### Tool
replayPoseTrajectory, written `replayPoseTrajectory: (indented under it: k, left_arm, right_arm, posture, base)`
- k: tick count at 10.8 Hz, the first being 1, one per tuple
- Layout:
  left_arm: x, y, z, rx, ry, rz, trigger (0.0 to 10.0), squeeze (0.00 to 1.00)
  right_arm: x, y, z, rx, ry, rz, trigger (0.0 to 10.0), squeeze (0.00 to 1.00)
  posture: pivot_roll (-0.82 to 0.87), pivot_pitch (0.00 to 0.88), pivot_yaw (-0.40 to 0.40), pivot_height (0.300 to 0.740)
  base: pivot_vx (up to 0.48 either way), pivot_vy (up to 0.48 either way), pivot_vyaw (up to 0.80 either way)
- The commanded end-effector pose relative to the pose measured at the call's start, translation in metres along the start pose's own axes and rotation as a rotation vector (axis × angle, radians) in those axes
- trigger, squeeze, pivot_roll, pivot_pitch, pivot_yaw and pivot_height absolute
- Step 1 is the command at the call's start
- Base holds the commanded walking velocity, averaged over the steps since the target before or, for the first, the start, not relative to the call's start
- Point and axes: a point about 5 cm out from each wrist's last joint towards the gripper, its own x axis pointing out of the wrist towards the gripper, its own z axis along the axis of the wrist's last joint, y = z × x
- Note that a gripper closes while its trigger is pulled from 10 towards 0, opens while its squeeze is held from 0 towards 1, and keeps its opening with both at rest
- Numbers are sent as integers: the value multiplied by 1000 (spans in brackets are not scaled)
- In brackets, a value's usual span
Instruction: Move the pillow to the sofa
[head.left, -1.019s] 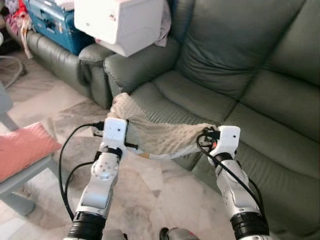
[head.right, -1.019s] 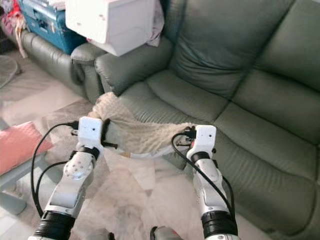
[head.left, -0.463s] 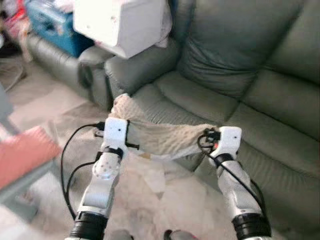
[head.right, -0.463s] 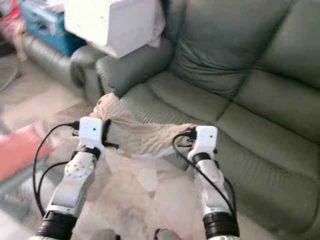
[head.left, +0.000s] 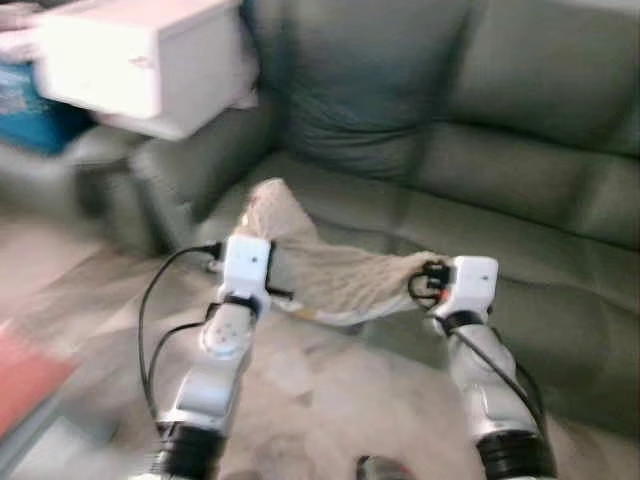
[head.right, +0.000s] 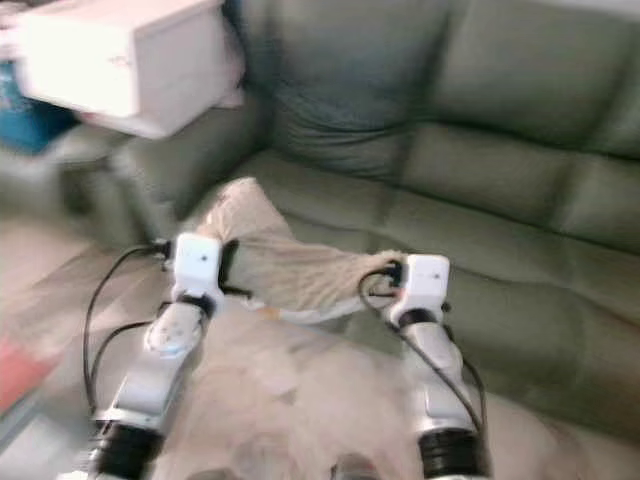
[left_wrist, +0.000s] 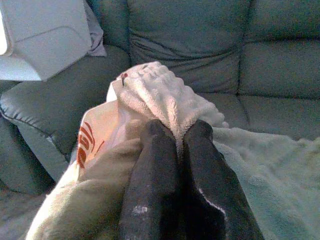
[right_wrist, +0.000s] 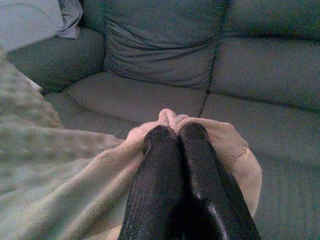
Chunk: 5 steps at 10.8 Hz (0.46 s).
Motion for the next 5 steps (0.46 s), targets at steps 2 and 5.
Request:
replayPoseTrajectory:
  k: [2,5]
  left_arm:
    - [3,-2,8,-7,-31,1,10000,0]
    - [1,-4,11,-1,-53,-24,10000,0]
  right_arm:
    - [2,1,8,-19,-27,13,10000,0]
    - [4,1,10,-16,-38,19,10000,0]
  posture:
    - [-11,0,-21,740]
    - [-8,0,-23,740]
  base:
    - [0,0,-800]
    - [0,0,-462]
